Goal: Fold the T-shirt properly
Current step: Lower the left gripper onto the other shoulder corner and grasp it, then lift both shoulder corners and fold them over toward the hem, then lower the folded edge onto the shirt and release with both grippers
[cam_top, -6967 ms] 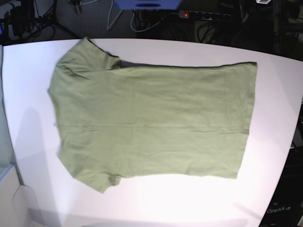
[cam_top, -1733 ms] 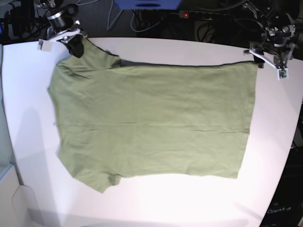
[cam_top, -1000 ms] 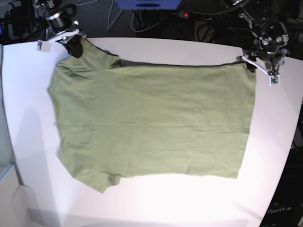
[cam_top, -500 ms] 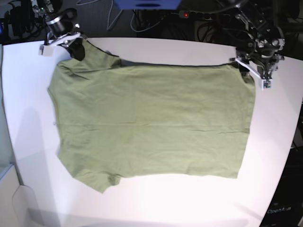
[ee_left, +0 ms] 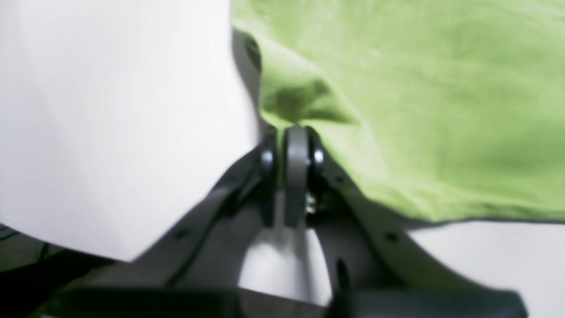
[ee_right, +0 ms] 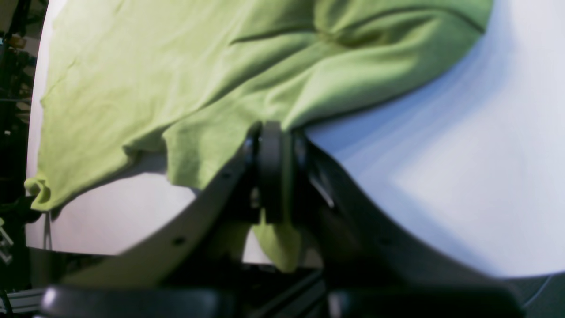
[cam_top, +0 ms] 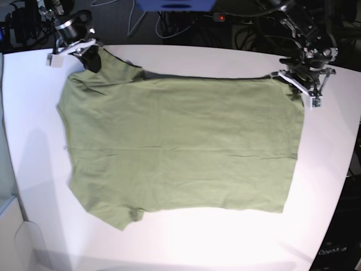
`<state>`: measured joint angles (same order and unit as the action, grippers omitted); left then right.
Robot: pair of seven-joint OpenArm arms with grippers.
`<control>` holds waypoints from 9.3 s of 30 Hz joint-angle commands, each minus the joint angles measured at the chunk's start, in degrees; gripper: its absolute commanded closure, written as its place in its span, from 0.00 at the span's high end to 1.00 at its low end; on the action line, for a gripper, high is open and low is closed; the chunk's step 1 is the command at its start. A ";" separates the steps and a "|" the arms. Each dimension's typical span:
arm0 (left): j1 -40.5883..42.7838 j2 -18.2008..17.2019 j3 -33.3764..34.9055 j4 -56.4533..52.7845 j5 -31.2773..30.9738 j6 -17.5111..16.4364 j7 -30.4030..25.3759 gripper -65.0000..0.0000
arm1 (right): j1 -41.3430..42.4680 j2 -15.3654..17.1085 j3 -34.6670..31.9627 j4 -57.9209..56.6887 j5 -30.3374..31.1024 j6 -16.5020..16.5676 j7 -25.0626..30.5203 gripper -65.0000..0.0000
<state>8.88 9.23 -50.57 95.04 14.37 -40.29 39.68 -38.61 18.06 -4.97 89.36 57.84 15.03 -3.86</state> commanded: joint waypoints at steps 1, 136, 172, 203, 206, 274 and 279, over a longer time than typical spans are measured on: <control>-0.05 -0.23 -0.29 1.09 0.71 0.29 0.98 0.04 | -0.47 0.44 0.27 0.70 0.57 -0.04 0.30 0.04; -30.29 -2.25 -0.38 -9.11 14.51 0.29 12.85 0.39 | 43.23 7.21 -5.88 -16.79 -2.33 -5.40 -17.99 0.73; -33.02 -2.69 0.15 -17.20 14.51 0.29 11.44 0.03 | 38.48 8.79 -5.88 -14.59 -2.33 -5.40 -18.34 0.02; -30.73 -2.16 -0.03 -17.37 14.51 0.29 8.89 0.03 | 39.45 7.83 -6.15 -16.88 -2.33 -5.22 -18.52 0.39; -30.73 -2.16 0.06 -17.37 14.51 0.29 8.89 0.03 | 39.97 7.74 -6.15 -18.20 -2.33 -5.14 -18.52 0.39; -30.29 -2.60 -0.12 -21.68 14.51 0.29 8.80 0.03 | 46.04 7.47 -7.91 -13.36 -2.33 -5.40 -21.59 0.01; -29.68 -2.60 -0.03 -21.68 14.51 0.29 8.80 0.03 | 50.61 6.68 -9.23 -17.41 -2.42 -5.40 -21.86 0.01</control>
<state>-20.16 6.83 -50.81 72.88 28.80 -39.90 48.10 10.83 24.43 -14.41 71.02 54.54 9.76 -26.65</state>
